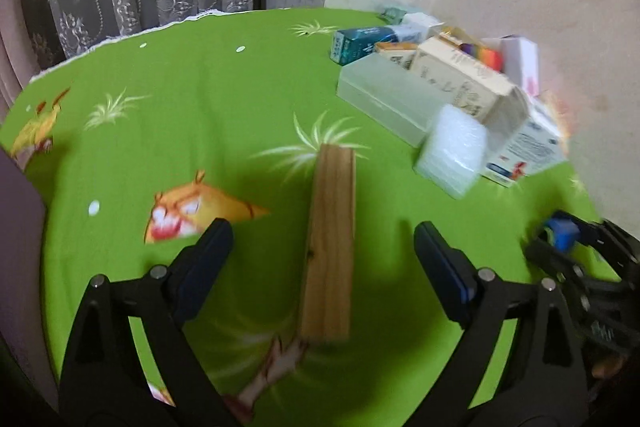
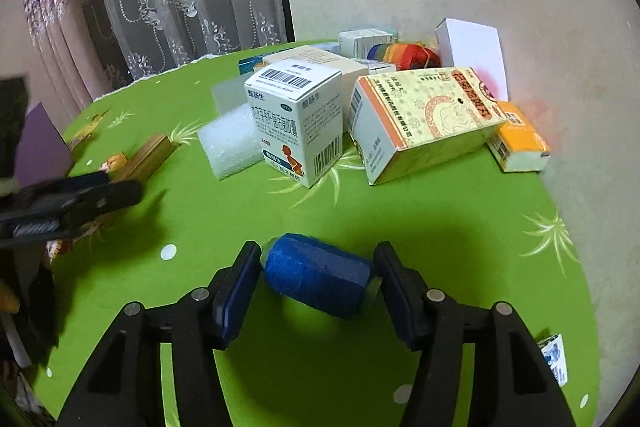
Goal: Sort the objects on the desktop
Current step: 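Drop the wooden stick and blue spool into the purple box with both grippers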
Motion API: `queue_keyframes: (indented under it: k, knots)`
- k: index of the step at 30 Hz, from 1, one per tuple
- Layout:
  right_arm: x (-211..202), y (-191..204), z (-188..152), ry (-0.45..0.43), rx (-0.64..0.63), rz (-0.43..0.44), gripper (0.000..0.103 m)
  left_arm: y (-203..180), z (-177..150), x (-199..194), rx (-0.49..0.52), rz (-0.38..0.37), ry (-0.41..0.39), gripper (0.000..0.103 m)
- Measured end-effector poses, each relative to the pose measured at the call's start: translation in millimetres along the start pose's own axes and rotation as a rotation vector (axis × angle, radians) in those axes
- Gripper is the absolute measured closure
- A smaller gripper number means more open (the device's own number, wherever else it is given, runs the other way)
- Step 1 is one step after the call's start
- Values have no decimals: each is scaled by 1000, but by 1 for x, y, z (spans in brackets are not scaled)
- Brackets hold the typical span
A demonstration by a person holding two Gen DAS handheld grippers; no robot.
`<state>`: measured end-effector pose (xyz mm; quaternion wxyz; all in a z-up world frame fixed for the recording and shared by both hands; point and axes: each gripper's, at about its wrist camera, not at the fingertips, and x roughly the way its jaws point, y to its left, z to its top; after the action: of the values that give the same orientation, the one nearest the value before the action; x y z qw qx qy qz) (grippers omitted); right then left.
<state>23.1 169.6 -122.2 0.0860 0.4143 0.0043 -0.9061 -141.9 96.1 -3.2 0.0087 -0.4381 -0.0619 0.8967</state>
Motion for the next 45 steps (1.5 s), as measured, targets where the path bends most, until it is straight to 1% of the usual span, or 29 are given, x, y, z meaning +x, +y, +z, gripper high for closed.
queue_keyframes:
  k: [1,2,3,5,7,10,16,17,18,23,26,31,38,45]
  knots:
    - [0,2,0,3,-12,-13,43,-2,0,1,12,34,0,31]
    - [1,4,0,5,-24,-29,44,-7,-1,0,36,117,-18,61]
    - [2,6,0,5,-32,-46,47,-9,-3,-3,40,101,-22,82]
    - [2,8,0,3,-38,-57,47,-7,-11,-9,48,99,-26,81]
    - [2,6,0,-2,-38,-63,47,1,-23,-20,23,70,-31,81]
    - [1,9,-1,-5,-45,-64,47,16,-50,-42,8,60,-35,81]
    - [-9,22,-15,-12,-71,-46,47,22,-88,-79,6,108,-40,81]
    - [-11,24,-19,-11,-69,-36,47,22,-95,-88,9,120,-49,81]
    - [-15,27,-23,-14,-61,-26,47,24,-101,-96,30,98,-59,81]
    - [-30,37,-39,-21,-61,9,47,27,-119,-140,43,104,-127,81]
    - [-36,42,-43,-15,-52,47,47,27,-121,-162,51,114,-176,81]
    - [-48,59,-39,-37,-83,71,47,29,-119,-188,44,115,-239,81]
    - [-83,97,-18,-139,-160,112,47,41,-116,-220,6,117,-314,81]
    - [-119,148,2,-244,-265,161,47,69,-118,-261,-64,127,-405,81]
